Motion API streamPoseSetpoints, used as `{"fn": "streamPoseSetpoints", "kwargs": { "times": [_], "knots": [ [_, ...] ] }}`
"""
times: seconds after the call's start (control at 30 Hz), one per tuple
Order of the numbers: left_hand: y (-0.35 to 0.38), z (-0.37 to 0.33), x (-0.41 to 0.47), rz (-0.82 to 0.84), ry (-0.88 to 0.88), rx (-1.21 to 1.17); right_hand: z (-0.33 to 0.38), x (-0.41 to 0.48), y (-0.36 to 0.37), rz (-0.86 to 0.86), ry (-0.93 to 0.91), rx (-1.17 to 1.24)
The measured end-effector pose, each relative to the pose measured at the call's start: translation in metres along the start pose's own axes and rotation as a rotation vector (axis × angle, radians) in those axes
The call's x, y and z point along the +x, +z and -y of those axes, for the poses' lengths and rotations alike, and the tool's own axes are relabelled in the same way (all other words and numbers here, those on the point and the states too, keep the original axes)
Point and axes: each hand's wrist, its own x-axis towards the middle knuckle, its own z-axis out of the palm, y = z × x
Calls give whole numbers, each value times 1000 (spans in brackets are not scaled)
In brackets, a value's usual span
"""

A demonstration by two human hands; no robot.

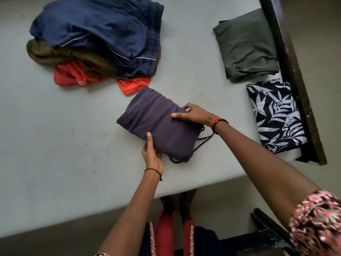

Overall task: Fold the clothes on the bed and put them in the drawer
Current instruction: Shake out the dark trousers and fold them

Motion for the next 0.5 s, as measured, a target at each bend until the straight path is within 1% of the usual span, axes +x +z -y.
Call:
{"fn": "streamPoseSetpoints", "kwargs": {
  "times": [0.13,0.23,0.4,0.5],
  "knots": [
    [2,-16,14,100,-43,74,-2,3,1,80,-23,75],
    [3,-22,15,113,-44,109,-1,2,4,151,-30,170],
    [8,-22,3,189,-89,65,-8,-4,6,138,-30,263],
    [13,-24,0,197,-101,98,-14,-15,-4,131,-27,308]
  ]
}}
